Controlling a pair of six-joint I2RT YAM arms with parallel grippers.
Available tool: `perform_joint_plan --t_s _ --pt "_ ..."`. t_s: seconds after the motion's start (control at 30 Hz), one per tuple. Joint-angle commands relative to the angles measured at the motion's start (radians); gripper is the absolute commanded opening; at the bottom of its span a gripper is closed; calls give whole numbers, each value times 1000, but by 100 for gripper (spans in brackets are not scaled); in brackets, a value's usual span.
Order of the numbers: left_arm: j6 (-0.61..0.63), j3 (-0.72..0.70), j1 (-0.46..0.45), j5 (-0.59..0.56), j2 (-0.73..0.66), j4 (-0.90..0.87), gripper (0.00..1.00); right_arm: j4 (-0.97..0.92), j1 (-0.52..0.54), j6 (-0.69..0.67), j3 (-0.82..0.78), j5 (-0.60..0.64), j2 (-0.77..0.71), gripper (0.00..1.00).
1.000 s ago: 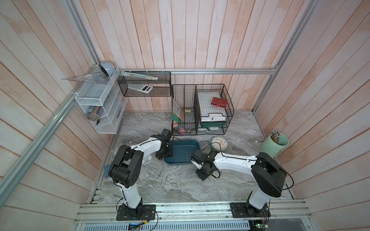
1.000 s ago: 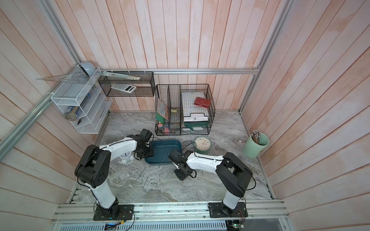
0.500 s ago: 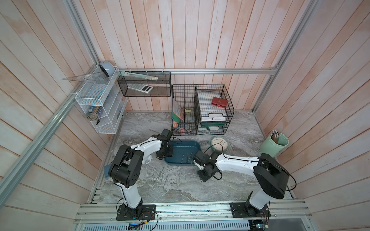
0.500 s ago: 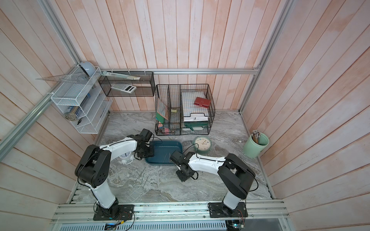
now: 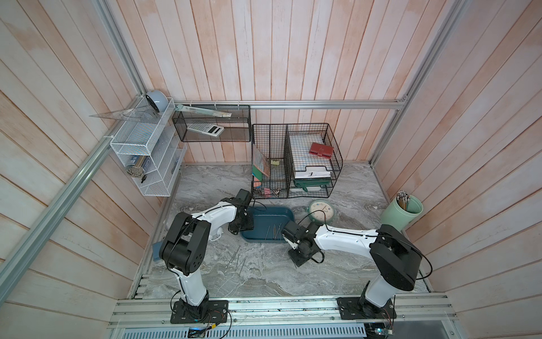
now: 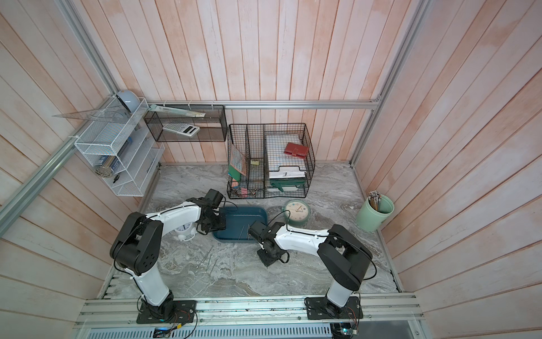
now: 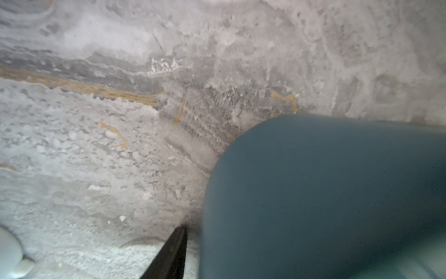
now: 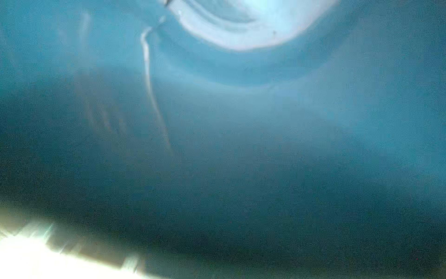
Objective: Put the nails on the desktop into the storage box
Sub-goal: Pick up the nail from the center of the board, then place the nail in the storage box.
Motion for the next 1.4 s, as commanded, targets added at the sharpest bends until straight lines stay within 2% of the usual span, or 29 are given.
perform_joint_plan --t_s 0.0,0.23,0.5,0.57,0.67,0.8,0.9,1.03,1.1,1.2,1.27,1.37 --pt "18 -6 6 0 18 -9 48 -109 8 22 -48 12 32 0" --pt "18 -5 6 -1 20 -8 48 -197 42 46 -45 17 -109 0" --pt "16 -5 6 -1 18 -8 48 -334 61 88 3 -46 -386 0" --pt "16 -5 6 3 19 -6 48 -317 59 93 29 -43 -426 0" --pt "16 -5 6 4 19 -5 48 -223 54 114 57 40 -458 0" --pt "16 -3 6 3 18 -4 48 -81 -74 83 132 -60 -375 0" --pt "16 -4 6 5 18 -8 48 -10 -111 48 211 -123 -266 0" --pt "15 -2 6 4 15 -6 48 -29 -131 26 334 -185 -103 0" --pt "15 -1 7 3 17 -7 48 -81 -155 -31 408 -296 -16 0" --pt "13 -3 6 4 16 -5 48 -98 -160 -33 431 -333 54 0" --pt "13 -2 7 4 15 -5 48 -83 -159 -30 420 -328 57 24" --pt "11 1 7 7 16 -5 48 -77 -163 -30 422 -305 28 45"
